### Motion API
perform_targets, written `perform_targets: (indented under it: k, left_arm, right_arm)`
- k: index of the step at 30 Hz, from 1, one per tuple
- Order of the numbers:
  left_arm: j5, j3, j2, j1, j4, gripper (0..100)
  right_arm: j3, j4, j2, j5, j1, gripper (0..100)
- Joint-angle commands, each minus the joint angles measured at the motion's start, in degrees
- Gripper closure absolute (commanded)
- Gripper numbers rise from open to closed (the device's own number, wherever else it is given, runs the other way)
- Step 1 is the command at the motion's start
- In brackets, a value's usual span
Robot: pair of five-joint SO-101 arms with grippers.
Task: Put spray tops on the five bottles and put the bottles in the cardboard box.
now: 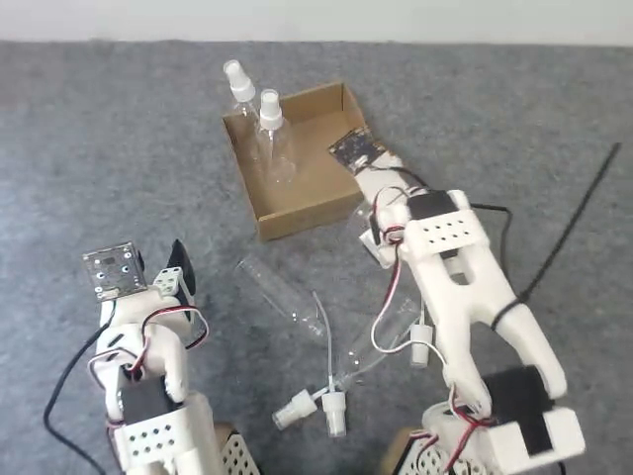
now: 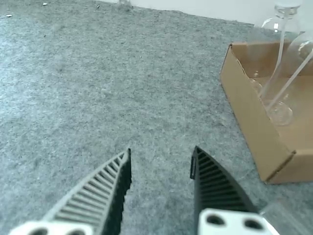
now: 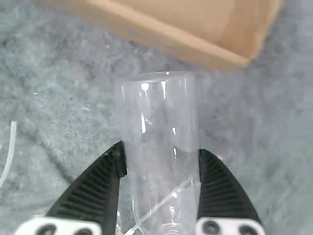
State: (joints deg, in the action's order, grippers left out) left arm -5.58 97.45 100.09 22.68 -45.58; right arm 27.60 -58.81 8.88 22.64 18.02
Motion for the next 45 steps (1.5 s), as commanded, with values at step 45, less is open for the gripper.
perform_targets:
  k: [45]
  left_arm:
    - [-0.7, -0.7, 0.6, 0.1, 1.1, 81]
  right_arm:
    - [2.2, -0.7, 4.4, -74.9, -30.9, 90.3]
